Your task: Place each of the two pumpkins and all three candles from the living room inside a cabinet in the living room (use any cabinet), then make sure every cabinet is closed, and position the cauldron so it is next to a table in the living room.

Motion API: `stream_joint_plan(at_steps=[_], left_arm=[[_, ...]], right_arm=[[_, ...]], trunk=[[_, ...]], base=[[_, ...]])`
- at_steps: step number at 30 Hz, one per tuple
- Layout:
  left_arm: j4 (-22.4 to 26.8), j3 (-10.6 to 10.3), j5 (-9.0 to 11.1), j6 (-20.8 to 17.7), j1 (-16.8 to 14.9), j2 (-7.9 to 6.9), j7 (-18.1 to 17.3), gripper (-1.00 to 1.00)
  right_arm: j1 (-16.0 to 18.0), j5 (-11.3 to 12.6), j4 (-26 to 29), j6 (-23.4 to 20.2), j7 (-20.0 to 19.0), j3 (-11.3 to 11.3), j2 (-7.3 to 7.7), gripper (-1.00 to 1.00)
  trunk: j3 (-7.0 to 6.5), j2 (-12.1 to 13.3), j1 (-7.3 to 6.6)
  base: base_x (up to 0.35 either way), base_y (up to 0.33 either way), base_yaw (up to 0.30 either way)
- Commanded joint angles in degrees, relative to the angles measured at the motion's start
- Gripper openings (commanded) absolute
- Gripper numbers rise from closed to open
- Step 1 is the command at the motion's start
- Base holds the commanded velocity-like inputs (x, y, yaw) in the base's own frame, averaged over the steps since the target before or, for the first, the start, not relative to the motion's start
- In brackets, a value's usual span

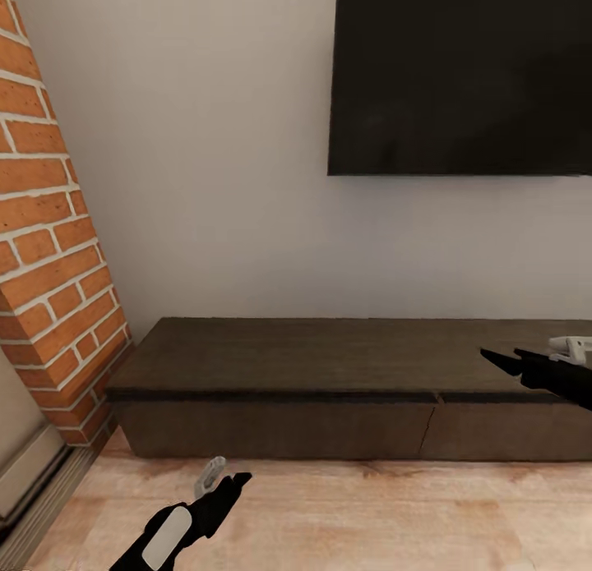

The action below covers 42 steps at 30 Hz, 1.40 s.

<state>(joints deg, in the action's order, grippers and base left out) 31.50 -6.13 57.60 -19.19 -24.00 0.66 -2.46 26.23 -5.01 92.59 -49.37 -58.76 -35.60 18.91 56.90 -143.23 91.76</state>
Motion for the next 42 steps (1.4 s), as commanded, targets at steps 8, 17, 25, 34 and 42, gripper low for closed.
stream_joint_plan(at_steps=[8, 17, 25, 34, 42], left_arm=[[2.89, -8.78, 0.24, 1.98, 0.00, 0.67, 0.77, 1.00], [5.86, -18.33, -4.80, 2.05, -0.43, 4.28, 1.07, 1.00], [8.61, -18.54, -7.65, 1.44, -0.64, 5.20, 1.90, 1.00], [14.24, -20.36, -10.69, -1.62, -0.87, 6.92, 7.91, 1.00], [15.43, -22.45, -10.96, -5.60, -4.46, 8.28, 12.34, 1.00]], right_arm=[[0.06, -0.53, 0.04, -1.13, 7.95, 0.13, -0.37, 1.00], [-0.30, -0.56, 0.01, -4.61, 18.25, 0.01, -0.68, 1.00], [-0.34, -0.71, -0.04, -9.81, 25.95, 0.24, -0.65, 1.00], [-0.38, -0.74, -0.04, -10.63, 28.97, -0.03, -0.64, 1.00], [-0.35, -0.80, -0.44, -10.63, 29.46, -0.09, -0.56, 1.00]], trunk=[[-0.13, -0.02, -0.05], [-0.34, -0.02, -0.05], [-0.54, -0.02, -0.05], [-0.76, -0.02, -0.05], [-0.96, -0.02, -0.05]], base=[[-0.347, 0.000, -0.278], [-0.346, 0.000, -0.278], [-0.333, 0.000, -0.278], [-0.094, 0.000, -0.278], [-0.009, 0.000, -0.278]])
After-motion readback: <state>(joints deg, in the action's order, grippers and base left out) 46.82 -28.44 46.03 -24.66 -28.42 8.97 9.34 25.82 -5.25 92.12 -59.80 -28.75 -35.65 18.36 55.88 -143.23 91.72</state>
